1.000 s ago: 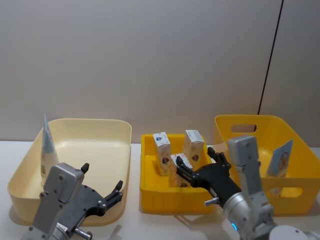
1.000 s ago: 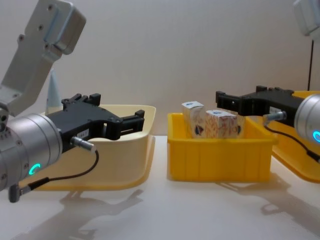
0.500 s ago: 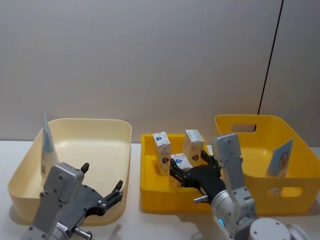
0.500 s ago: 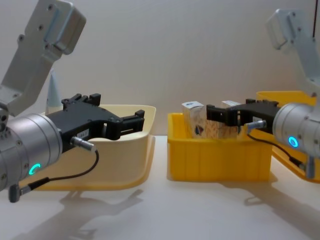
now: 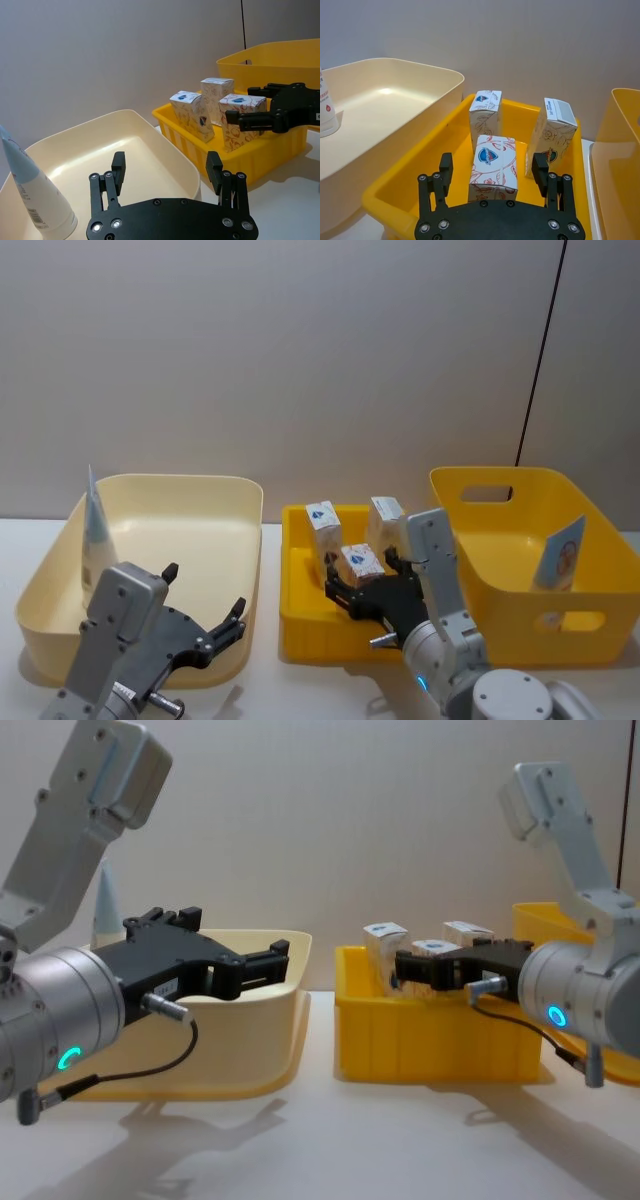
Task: Bimanual collaborative sorting of washing and personal care products
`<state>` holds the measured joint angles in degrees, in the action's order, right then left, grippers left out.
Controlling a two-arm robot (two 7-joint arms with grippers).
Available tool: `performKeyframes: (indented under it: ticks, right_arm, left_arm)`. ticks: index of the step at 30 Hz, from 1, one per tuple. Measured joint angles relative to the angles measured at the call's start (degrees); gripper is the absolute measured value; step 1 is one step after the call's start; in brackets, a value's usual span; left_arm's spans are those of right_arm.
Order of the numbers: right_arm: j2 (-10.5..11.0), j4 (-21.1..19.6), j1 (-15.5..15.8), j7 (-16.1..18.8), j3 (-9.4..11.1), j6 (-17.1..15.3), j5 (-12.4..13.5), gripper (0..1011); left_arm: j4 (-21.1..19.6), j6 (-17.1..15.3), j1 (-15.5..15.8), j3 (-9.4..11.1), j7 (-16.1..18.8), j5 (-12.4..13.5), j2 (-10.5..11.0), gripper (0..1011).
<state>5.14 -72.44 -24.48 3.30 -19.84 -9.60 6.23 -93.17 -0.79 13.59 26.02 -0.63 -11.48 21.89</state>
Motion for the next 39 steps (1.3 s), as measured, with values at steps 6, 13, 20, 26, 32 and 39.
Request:
performKeyframes:
  ticks: [6, 13, 20, 26, 32, 39]
  right_arm:
    - [-0.41, 0.79, -0.40, -0.01, -0.15, -0.31, -0.29, 870]
    - [-0.69, 1.30, -0.65, -0.01, -0.25, -0.48, -0.43, 674]
    - [-0.79, 1.42, -0.71, 0.03, -0.19, -0.37, -0.58, 453]
    - [-0.68, 1.05, -0.44, 0.44, 0.30, 1.78, -0.57, 413]
    - [-0.58, 0.26, -0.04, 1.19, 1.22, 5.26, -0.11, 412]
    - [-0.52, -1.09, 0.31, 2.17, 2.63, 9.83, 1.01, 415]
  left_arm:
    - [0.00, 0.00, 0.00, 0.00, 0.00, 0.00, 0.00, 1003]
    - [0.00, 0.00, 0.00, 0.00, 0.00, 0.00, 0.00, 1003]
    - [0.00, 0.00, 0.00, 0.00, 0.00, 0.00, 0.00, 1003]
    - [0.00, 0.00, 0.00, 0.00, 0.00, 0.00, 0.00, 1004]
    - [0.00, 0.00, 0.00, 0.00, 0.00, 0.00, 0.00, 1004]
    - [-0.01, 0.00, 0.00, 0.00, 0.00, 0.00, 0.00, 1003]
